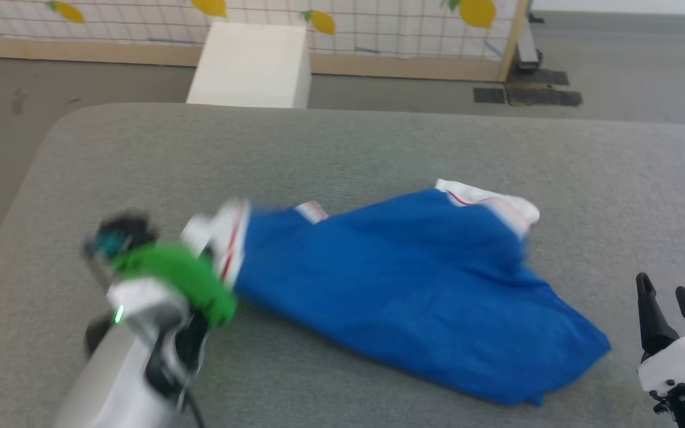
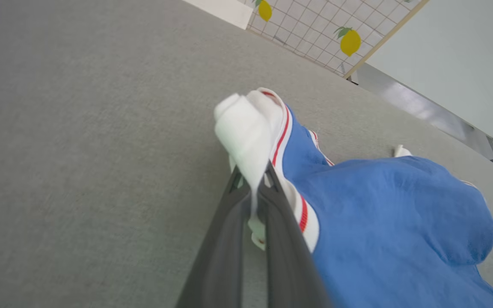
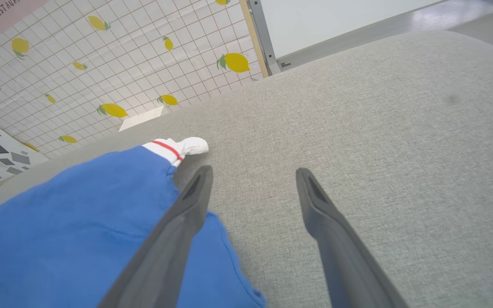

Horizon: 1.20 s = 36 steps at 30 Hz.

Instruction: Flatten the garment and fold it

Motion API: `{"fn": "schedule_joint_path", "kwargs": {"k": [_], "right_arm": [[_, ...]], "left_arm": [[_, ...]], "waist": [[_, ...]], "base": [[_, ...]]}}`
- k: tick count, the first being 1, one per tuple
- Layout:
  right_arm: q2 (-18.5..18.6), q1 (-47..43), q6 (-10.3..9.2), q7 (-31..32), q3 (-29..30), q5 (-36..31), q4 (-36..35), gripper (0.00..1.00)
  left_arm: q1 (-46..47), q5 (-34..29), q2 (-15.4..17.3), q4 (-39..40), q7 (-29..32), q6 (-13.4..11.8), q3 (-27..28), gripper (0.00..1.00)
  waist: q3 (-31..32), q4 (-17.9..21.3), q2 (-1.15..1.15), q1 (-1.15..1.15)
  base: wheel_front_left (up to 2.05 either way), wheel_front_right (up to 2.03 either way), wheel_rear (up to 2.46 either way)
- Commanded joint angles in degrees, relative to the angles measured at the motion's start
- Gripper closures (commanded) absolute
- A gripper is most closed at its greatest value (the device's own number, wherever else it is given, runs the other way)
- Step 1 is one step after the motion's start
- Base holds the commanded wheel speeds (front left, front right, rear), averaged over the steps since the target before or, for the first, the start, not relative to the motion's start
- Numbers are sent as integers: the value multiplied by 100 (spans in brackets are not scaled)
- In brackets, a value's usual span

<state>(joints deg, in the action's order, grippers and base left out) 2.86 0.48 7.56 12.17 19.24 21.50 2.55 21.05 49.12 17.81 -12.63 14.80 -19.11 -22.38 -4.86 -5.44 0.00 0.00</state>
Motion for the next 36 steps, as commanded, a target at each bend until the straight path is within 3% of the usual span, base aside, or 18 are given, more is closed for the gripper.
{"fn": "schedule_joint_path", "kwargs": {"k": [1,5,8,9,10,13,15,21,23,30,36], "right_arm": [[2,-7,-8,-6,-23,23,21,0],[2,-12,-8,-10,-112,19,69,0],[2,-11,-8,-28,-154,14,117,0],[2,-15,-8,-34,-161,15,134,0],[2,-21,-8,-41,-169,14,152,0],[2,-39,-8,-48,-201,14,191,0],[2,-35,-8,-34,-254,-12,197,0],[2,96,-8,155,-441,-117,172,0],[2,229,-8,359,-582,-232,161,0],[37,1260,-8,1743,-1182,-1160,380,0],[456,2351,-8,2860,-1927,-1972,1175,0]], "left_arm": [[-329,96,64,28,-45,-124,99,100],[-1108,409,76,-4,42,-280,267,100],[-1370,608,24,-12,173,-237,281,98],[-1388,650,-4,18,127,-222,329,80],[-1385,699,-35,71,47,-195,405,0],[-1290,715,-62,272,-343,-97,652,0],[-1195,553,-29,498,-940,15,880,0],[-1332,-515,317,842,-2532,305,879,0],[-1440,-905,385,834,-2800,370,761,0],[-1681,-1962,-62,1210,-2976,566,823,0],[-1663,-2419,-593,1280,-2979,879,1016,0]], "waist": [[112,-166,0,0],[92,-183,0,0],[87,-190,0,0],[94,-199,0,0],[100,-212,0,0],[148,-252,0,0],[178,-260,0,0],[247,-274,0,0],[218,-270,0,0],[-88,-345,0,0],[-509,-589,0,0]], "base": [[0,0,0],[0,0,0],[0,0,0],[0,0,0],[0,0,0],[0,0,0],[0,0,0],[0,0,0],[0,0,0],[0,0,0],[0,0,0]]}}
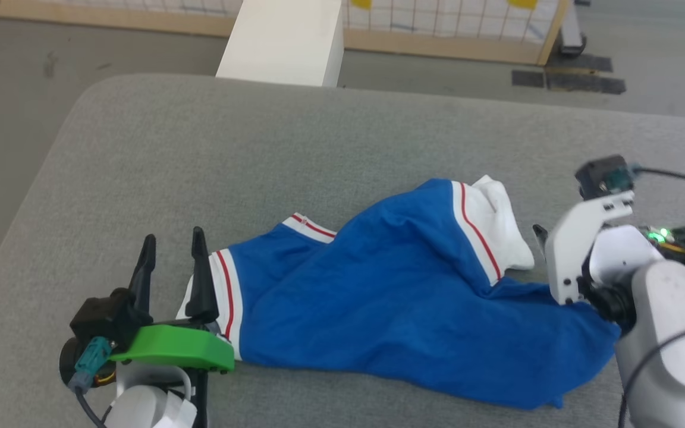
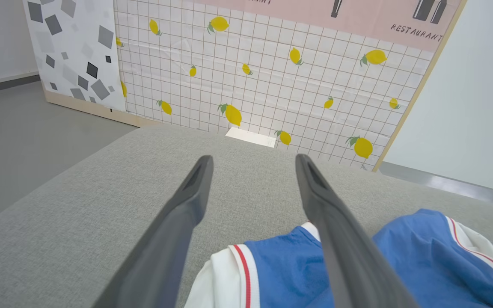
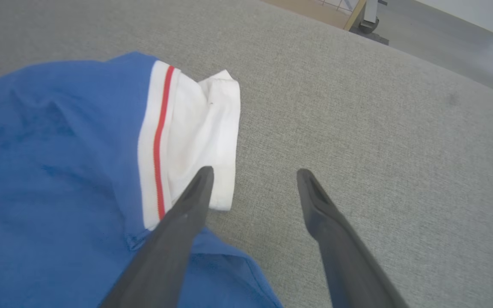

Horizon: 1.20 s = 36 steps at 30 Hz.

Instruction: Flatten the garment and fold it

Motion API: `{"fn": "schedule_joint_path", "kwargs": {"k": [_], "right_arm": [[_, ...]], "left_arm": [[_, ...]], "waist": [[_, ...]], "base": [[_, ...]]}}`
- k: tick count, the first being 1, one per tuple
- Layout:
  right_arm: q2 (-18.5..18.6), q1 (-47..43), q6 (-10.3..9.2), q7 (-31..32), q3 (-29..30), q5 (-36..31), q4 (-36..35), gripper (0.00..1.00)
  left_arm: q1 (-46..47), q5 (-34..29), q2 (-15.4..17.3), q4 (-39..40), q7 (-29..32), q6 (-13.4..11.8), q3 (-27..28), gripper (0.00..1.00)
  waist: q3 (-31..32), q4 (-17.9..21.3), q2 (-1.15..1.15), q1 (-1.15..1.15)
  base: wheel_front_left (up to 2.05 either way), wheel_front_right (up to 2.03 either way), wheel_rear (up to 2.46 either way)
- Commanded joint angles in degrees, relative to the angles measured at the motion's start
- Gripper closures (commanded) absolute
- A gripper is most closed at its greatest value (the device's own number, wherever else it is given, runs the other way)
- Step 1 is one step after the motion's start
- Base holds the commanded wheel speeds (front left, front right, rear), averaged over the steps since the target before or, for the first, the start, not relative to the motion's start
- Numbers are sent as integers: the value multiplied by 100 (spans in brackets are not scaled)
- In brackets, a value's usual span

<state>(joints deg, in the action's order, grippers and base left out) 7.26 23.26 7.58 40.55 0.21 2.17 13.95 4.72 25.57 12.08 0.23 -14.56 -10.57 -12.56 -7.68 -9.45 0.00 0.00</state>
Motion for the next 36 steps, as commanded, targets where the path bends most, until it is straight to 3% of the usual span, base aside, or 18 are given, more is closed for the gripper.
{"fn": "schedule_joint_path", "kwargs": {"k": [1,8,15,16,17,20,27,33,36], "right_arm": [[65,231,-9,152,-132,-108,207,0],[293,614,-9,764,-612,-311,1172,0],[359,485,-9,1044,-1272,111,1579,0],[373,492,-9,1055,-1315,198,1575,65],[393,509,-9,1059,-1367,313,1554,100],[486,628,-9,813,-1262,574,1421,100],[535,796,-9,-97,84,802,937,100],[546,-69,-9,-265,1245,669,295,100],[313,-854,-9,-215,1670,641,18,100]], "left_arm": [[1,-118,-93,-41,-42,94,65,0],[196,-434,-488,-86,-43,446,322,0],[217,-610,-662,-255,-43,686,536,0],[214,-618,-681,-278,-43,711,557,0],[208,-627,-701,-315,-43,736,582,0],[200,-657,-745,-378,-43,801,631,0],[191,-686,-815,-509,-43,926,699,0],[98,-681,-840,-608,-43,971,746,0],[26,-645,-849,-655,-43,983,779,0]], "waist": [[-302,-246,0,0],[-621,-547,0,0],[-641,-524,0,0],[-628,-499,0,0],[-599,-456,0,0],[-512,-340,0,0],[-225,-51,0,0],[-77,138,0,0],[-9,206,0,0]], "base": [[0,0,0],[0,0,0],[0,0,0],[0,0,0],[0,0,0],[0,0,0],[0,0,0],[0,0,0],[0,0,0]]}}
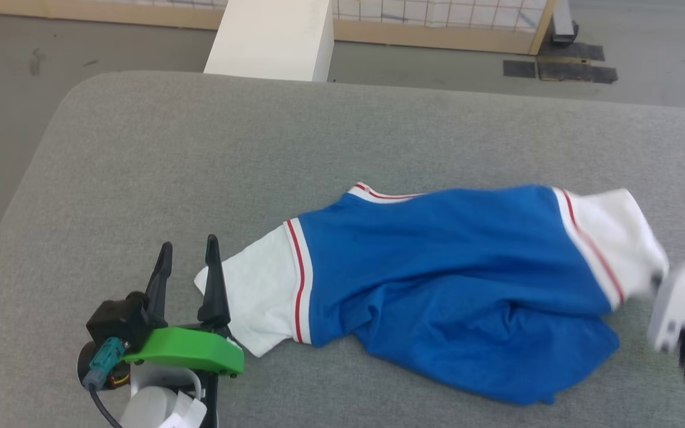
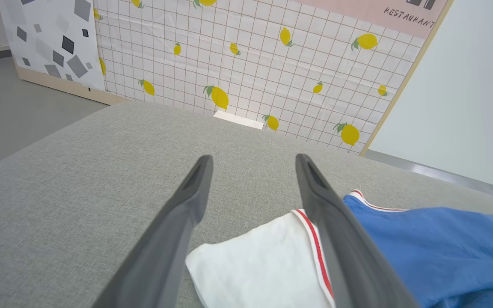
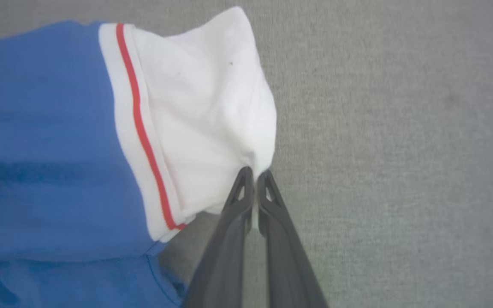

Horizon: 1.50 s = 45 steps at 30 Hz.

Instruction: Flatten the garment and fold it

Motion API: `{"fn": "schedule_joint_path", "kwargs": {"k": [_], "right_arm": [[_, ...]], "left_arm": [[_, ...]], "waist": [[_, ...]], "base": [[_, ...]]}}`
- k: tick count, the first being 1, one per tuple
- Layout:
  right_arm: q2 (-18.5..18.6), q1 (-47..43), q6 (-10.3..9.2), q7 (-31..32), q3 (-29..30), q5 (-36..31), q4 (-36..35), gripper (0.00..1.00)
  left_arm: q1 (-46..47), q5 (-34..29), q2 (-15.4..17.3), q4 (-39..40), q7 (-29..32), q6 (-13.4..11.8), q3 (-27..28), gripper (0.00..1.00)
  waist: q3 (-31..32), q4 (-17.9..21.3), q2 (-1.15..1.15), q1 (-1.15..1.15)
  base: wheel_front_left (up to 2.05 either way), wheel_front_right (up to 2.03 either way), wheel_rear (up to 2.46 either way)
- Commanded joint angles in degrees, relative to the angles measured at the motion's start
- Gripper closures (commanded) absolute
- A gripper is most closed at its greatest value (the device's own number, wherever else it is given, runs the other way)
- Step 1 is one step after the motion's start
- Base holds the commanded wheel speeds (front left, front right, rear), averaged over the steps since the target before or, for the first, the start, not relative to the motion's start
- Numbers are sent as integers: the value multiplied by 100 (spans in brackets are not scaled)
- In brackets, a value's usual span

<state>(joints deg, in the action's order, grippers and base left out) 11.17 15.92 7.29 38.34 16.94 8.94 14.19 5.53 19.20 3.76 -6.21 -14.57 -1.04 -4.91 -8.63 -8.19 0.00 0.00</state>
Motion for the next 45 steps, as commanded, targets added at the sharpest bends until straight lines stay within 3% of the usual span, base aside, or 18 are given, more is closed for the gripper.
{"fn": "schedule_joint_path", "kwargs": {"k": [1,6,11,12,13,17,21,24,27,31,36,43,45], "right_arm": [[-189,-350,20,28,112,-23,-63,100],[-679,-1345,20,116,356,87,-199,100],[-811,-1761,20,-38,275,319,-277,100],[-819,-1806,20,-101,286,376,-303,70],[-823,-1833,20,-190,294,415,-336,0],[-827,-1793,20,-983,590,907,-715,0],[-828,-1706,20,-1462,884,1131,-1180,0],[-828,-1678,20,-1563,997,1148,-1472,0],[-828,-1662,20,-1513,1026,1102,-1677,0],[-828,-1657,20,-1458,995,1125,-1825,0],[-829,-1591,20,-1458,900,1212,-1853,0],[-829,-1527,20,-1505,935,1182,-1881,0],[-829,-1521,20,-1506,958,1172,-1883,0]], "left_arm": [[-77,-4,-19,-25,-42,33,20,0],[-162,34,-14,-107,-42,39,64,0],[-199,78,5,-207,-33,45,64,0],[-210,91,9,-226,-17,45,63,0],[-218,102,13,-241,-1,46,61,0],[-256,160,70,-331,327,-39,63,0],[-39,208,181,-447,1085,-220,79,0],[378,209,382,-735,2325,-418,12,0],[941,188,655,-993,3589,-463,-135,0],[1578,131,874,-1327,4591,-475,-288,0],[1925,56,1001,-1908,5303,-403,-510,0],[1843,264,830,-2349,5755,-177,-708,0],[1805,365,751,-2366,5725,-59,-735,100]], "waist": [[102,94,0,0],[199,170,0,0],[318,208,0,0],[348,213,0,0],[371,217,0,0],[493,263,0,0],[485,306,0,0],[410,344,0,0],[297,409,0,0],[87,489,0,0],[-173,643,0,0],[-394,713,0,0],[-414,692,0,0]], "base": [[0,0,0],[0,0,0],[0,0,0],[0,0,0],[0,0,0],[0,0,0],[0,0,0],[0,0,0],[0,0,0],[0,0,0],[0,0,0],[0,0,0],[0,0,0]]}}
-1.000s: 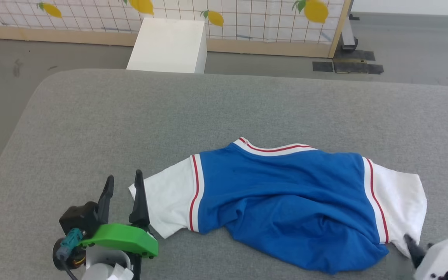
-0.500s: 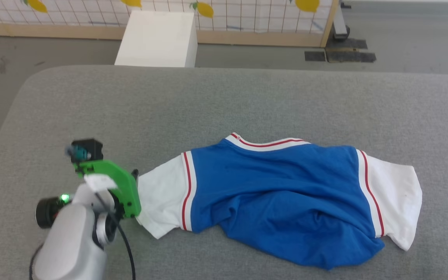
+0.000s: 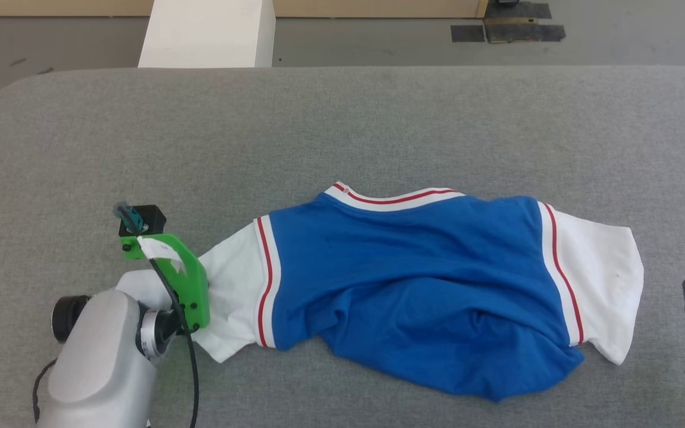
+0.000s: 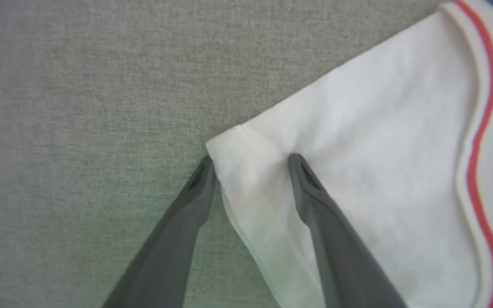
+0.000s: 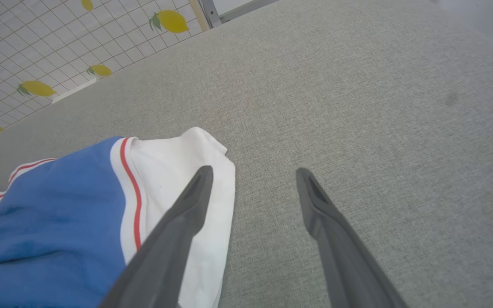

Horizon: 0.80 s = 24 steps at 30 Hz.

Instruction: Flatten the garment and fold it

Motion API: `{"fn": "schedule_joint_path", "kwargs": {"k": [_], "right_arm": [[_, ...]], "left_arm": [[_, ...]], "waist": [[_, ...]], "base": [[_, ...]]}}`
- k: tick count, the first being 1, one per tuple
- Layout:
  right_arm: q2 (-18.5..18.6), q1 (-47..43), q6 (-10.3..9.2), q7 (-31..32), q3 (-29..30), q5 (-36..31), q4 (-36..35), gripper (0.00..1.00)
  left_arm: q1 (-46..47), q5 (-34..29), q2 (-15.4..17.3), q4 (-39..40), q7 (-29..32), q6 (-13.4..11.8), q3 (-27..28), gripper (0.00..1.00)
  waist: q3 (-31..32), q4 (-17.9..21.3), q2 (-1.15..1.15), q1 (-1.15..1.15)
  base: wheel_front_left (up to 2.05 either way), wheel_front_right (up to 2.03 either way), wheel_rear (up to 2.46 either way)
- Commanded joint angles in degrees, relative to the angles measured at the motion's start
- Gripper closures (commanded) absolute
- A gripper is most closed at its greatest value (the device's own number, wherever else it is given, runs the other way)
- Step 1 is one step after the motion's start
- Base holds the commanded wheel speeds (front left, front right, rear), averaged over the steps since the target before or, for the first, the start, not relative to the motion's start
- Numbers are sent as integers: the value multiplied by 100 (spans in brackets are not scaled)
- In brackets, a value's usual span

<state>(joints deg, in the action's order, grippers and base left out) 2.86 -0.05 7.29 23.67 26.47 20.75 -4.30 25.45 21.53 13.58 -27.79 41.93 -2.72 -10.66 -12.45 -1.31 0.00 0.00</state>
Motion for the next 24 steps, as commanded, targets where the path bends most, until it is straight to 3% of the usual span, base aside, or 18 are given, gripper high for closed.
{"fn": "schedule_joint_path", "kwargs": {"k": [1,9,13,17,24], "right_arm": [[2,79,20,-34,11,-19,-29,0],[2,268,20,163,61,-326,-114,0],[71,485,20,773,-67,-875,-159,0],[447,956,20,1613,-430,-1200,23,0],[1243,1723,20,2686,-1277,-1584,729,0]], "left_arm": [[-205,186,-268,-223,91,178,-179,100],[-65,640,-458,214,-641,341,198,100],[-169,778,-464,822,-1087,281,461,100],[-496,843,-490,1570,-1396,131,664,100],[-1056,892,-619,2575,-1379,-28,607,100]], "waist": [[-35,-13,0,0],[38,-204,0,0],[52,-238,0,0],[-37,-273,0,0],[-353,-493,0,0]], "base": [[0,0,0],[0,0,0],[0,0,0],[0,0,0],[0,0,0]]}}
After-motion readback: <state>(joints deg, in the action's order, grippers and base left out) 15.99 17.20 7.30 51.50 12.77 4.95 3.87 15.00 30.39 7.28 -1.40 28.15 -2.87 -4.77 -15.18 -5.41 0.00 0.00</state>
